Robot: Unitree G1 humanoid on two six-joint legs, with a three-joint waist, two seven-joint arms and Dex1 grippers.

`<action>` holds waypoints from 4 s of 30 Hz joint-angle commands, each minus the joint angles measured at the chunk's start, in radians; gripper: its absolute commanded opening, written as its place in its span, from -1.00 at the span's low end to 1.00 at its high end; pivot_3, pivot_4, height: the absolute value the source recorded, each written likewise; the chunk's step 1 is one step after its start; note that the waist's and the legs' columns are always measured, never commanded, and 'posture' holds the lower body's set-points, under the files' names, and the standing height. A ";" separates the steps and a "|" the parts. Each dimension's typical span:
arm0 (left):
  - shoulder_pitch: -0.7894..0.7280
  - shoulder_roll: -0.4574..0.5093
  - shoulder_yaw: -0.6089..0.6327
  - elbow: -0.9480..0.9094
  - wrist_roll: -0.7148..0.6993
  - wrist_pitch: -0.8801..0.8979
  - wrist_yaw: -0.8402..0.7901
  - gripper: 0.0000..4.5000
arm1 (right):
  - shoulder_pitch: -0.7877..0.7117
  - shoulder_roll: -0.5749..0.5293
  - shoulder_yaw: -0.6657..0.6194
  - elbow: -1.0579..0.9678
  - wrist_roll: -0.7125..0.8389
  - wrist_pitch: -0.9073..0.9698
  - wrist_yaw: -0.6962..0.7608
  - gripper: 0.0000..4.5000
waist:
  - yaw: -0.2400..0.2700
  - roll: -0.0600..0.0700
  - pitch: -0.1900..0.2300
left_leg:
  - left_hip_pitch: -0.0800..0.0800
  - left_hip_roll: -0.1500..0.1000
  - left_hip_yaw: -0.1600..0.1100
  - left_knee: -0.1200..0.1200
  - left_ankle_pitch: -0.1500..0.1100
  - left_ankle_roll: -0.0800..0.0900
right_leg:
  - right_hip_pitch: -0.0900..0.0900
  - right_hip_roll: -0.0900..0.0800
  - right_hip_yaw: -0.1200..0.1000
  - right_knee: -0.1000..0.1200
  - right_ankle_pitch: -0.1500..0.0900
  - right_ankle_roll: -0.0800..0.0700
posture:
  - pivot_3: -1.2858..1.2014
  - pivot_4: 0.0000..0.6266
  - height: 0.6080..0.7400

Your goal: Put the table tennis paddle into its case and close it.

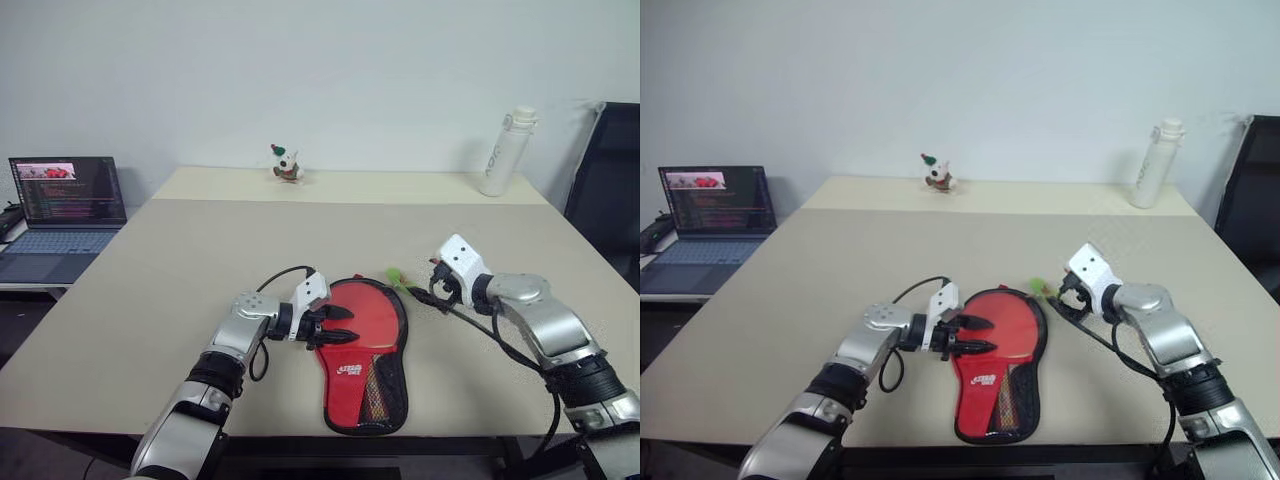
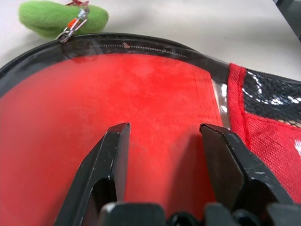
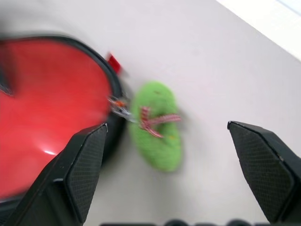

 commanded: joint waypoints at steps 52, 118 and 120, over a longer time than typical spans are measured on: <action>-0.161 -0.143 -0.050 0.450 0.090 -0.132 0.001 0.15 | 0.315 -0.414 -0.015 -0.439 -0.139 -0.014 0.493 -0.99 | 0.014 0.008 -0.005 | 0.003 -0.002 -0.003 0.002 0.000 0.000 | 0.006 0.000 -0.002 0.000 0.000 0.001 | 0.03 -0.52 1.00; 0.332 0.341 0.206 -0.580 -0.256 0.345 -0.047 0.15 | 0.179 0.024 -0.127 -0.251 0.202 0.357 -0.041 -0.22 | 0.007 0.014 -0.006 | 0.003 -0.015 -0.030 0.000 -0.004 0.005 | 0.029 -0.013 -0.028 -0.018 -0.004 0.004 | 0.03 -0.52 1.00; 0.367 0.343 0.210 -0.622 -0.265 0.362 -0.020 0.15 | 0.174 0.060 -0.124 -0.212 0.197 0.361 -0.065 -0.22 | 0.006 0.014 -0.006 | 0.003 -0.015 -0.030 0.000 -0.004 0.005 | 0.029 -0.013 -0.027 -0.018 -0.004 0.004 | 0.03 -0.52 1.00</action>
